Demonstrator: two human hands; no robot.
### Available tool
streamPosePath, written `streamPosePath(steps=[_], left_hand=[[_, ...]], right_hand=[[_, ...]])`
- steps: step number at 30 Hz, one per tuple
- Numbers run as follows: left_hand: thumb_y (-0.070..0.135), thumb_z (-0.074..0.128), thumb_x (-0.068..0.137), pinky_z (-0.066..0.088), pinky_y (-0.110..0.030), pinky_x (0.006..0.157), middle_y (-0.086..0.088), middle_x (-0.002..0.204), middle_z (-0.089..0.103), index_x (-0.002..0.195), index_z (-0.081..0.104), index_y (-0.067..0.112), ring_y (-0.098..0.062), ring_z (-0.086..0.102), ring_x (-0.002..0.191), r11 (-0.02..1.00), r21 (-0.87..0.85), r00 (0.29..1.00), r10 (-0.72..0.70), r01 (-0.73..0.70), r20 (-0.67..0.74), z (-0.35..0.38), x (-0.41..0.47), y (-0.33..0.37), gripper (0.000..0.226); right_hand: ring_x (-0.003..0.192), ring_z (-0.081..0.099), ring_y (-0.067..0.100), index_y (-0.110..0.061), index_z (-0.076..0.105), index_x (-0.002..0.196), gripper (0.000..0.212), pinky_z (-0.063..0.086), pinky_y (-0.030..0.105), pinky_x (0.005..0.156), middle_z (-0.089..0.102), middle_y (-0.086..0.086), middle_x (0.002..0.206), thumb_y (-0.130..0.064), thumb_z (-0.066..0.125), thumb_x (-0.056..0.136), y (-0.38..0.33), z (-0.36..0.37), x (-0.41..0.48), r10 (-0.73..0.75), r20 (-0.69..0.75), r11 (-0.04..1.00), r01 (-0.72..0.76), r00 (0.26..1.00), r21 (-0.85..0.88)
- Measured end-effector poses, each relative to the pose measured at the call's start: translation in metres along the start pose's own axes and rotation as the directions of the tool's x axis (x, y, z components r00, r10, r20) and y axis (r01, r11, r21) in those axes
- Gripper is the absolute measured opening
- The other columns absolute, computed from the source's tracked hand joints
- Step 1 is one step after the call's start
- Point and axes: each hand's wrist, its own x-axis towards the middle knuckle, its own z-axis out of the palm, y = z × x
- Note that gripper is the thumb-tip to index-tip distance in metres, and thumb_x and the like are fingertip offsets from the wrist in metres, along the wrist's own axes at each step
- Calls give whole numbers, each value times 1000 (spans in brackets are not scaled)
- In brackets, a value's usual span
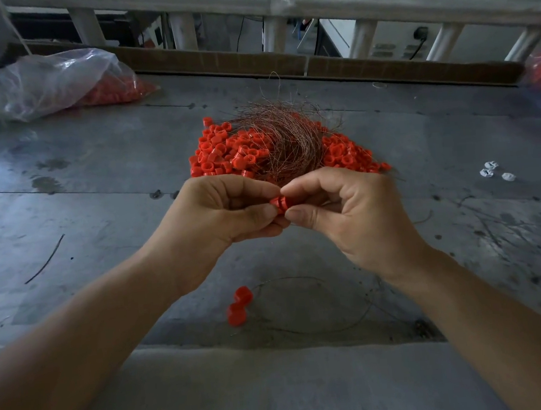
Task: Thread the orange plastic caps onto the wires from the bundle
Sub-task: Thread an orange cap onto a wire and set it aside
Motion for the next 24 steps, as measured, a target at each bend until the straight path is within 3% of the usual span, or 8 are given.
streamPosePath(steps=[4, 10, 16, 20, 24], left_hand=[[7, 64, 56, 54, -18, 59, -12, 70, 71, 80, 68, 6, -18, 70, 65, 999, 28, 1000, 17, -17, -13, 1, 0, -1, 24], [9, 64, 55, 54, -18, 59, -9, 71, 72, 73, 72, 16, -19, 70, 66, 996, 72, 998, 54, -52, -38, 3, -1, -2, 21], [8, 62, 57, 53, -16, 58, -5, 69, 72, 81, 67, 11, -16, 70, 63, 987, 147, 996, 75, -69, -39, 5, -3, -2, 25], [8, 62, 57, 53, -17, 57, -9, 68, 72, 78, 68, 11, -17, 70, 62, 993, 102, 998, 56, -53, -20, 5, -4, -1, 22], [9, 63, 58, 53, -15, 57, -6, 67, 72, 80, 69, 11, -13, 69, 61, 982, 178, 998, 69, -67, -4, 5, -5, -2, 23]], right_hand=[[78, 65, 2, -34, 61, 87, 33, 53, 17, 73, 63, -20, 81, -6, 72, 72, -1, 0, 0, -19, -20, 1000, 18, 1000, -25], [77, 64, 0, -18, 65, 97, 30, 52, 14, 71, 63, -14, 81, -6, 73, 70, 3, 3, -1, -40, -68, 997, 36, 997, -71], [71, 63, -3, -6, 70, 92, 22, 52, 12, 66, 64, -10, 79, -5, 73, 70, 6, 4, -2, -52, -76, 994, 45, 996, -95], [78, 64, 8, -1, 71, 84, 17, 54, 17, 68, 67, -3, 78, -9, 72, 68, 1, 3, -2, -188, -89, 963, 166, 978, -213], [64, 67, 17, 3, 71, 78, 15, 51, 26, 61, 70, 11, 71, -7, 73, 66, -2, 5, -4, -322, -49, 876, 278, 945, -394]])
